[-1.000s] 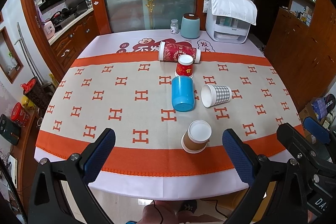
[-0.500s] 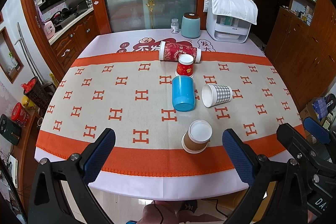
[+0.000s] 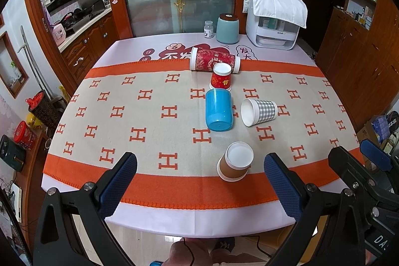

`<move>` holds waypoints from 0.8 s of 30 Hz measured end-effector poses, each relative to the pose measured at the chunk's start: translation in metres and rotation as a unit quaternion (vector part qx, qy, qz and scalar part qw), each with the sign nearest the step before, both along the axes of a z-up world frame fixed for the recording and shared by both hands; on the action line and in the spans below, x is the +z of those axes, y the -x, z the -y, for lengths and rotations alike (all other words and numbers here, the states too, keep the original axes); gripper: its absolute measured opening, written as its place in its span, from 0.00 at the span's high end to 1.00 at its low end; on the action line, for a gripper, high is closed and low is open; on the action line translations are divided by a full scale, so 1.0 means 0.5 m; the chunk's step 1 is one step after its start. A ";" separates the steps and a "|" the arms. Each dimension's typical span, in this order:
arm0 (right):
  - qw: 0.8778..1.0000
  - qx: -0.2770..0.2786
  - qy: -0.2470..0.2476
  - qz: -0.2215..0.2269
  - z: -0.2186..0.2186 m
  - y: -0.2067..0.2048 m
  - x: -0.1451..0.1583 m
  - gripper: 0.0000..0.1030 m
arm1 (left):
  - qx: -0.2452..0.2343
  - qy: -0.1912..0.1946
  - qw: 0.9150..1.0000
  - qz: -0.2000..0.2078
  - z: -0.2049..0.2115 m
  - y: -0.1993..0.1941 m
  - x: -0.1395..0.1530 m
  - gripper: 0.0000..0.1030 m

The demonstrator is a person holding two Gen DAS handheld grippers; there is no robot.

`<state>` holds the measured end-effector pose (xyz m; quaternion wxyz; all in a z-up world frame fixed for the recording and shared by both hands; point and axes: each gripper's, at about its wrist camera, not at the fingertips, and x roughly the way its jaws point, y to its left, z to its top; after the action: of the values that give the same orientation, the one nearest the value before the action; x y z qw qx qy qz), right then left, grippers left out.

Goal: Flip cup upside down

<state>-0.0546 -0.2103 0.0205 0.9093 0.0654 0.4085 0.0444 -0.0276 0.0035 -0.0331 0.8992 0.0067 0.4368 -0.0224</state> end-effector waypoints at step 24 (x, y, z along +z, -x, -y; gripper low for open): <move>1.000 0.000 -0.002 -0.002 -0.008 -0.003 -0.002 0.13 | 0.000 -0.001 1.000 -0.001 -0.007 0.001 -0.002 0.02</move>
<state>-0.0533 -0.2065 0.0194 0.9084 0.0675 0.4101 0.0451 -0.0279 0.0068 -0.0343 0.8990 0.0076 0.4374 -0.0218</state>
